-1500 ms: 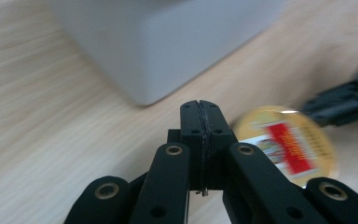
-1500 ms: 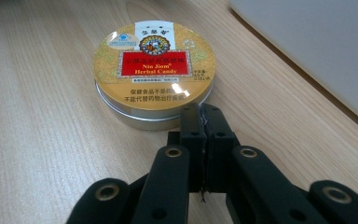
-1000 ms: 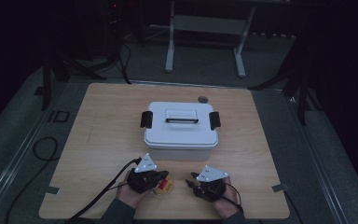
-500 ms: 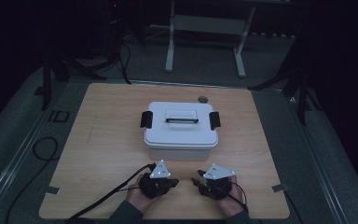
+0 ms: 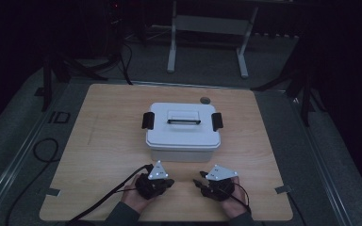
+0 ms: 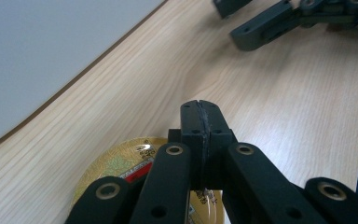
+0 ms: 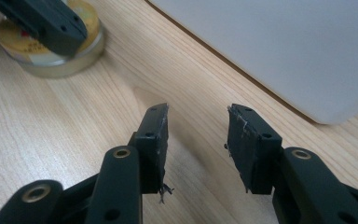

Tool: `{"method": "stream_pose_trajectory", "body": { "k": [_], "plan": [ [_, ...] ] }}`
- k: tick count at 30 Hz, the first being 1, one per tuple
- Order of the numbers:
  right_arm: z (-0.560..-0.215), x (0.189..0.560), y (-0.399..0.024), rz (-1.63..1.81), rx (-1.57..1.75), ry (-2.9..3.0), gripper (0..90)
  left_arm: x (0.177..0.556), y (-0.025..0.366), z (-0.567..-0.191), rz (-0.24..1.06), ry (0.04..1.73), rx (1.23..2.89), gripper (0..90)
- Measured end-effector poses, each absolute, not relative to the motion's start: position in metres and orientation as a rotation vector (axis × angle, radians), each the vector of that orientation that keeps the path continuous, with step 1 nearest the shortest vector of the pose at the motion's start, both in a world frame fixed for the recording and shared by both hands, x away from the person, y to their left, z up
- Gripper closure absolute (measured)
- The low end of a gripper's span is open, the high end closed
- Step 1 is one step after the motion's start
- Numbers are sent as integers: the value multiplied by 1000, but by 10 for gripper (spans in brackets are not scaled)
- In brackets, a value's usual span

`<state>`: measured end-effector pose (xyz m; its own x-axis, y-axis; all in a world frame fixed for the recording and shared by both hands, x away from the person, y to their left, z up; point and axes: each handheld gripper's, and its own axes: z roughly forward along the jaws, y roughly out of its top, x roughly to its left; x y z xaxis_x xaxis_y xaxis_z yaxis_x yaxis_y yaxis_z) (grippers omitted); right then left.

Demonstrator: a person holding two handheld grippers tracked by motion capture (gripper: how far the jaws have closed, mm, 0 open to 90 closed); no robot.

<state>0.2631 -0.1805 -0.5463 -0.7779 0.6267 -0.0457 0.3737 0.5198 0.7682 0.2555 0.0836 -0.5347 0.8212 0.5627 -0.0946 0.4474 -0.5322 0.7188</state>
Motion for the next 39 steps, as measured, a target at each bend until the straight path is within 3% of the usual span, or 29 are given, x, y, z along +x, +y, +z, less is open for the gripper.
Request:
{"method": "stream_pose_trajectory", "body": {
  "k": [17,23,30,39],
  "plan": [
    [-540,264,-196,1131,866,2412,574,268,136,-536,265,937,2218,897],
    [-535,269,-209,1123,914,2387,568,279,151,-523,327,985,2092,893],
    [-529,274,-225,1104,972,2334,564,313,167,-501,448,1057,1948,898],
    [-527,277,-238,1102,1002,2298,562,348,165,-498,447,1060,1913,899]
  ]
}}
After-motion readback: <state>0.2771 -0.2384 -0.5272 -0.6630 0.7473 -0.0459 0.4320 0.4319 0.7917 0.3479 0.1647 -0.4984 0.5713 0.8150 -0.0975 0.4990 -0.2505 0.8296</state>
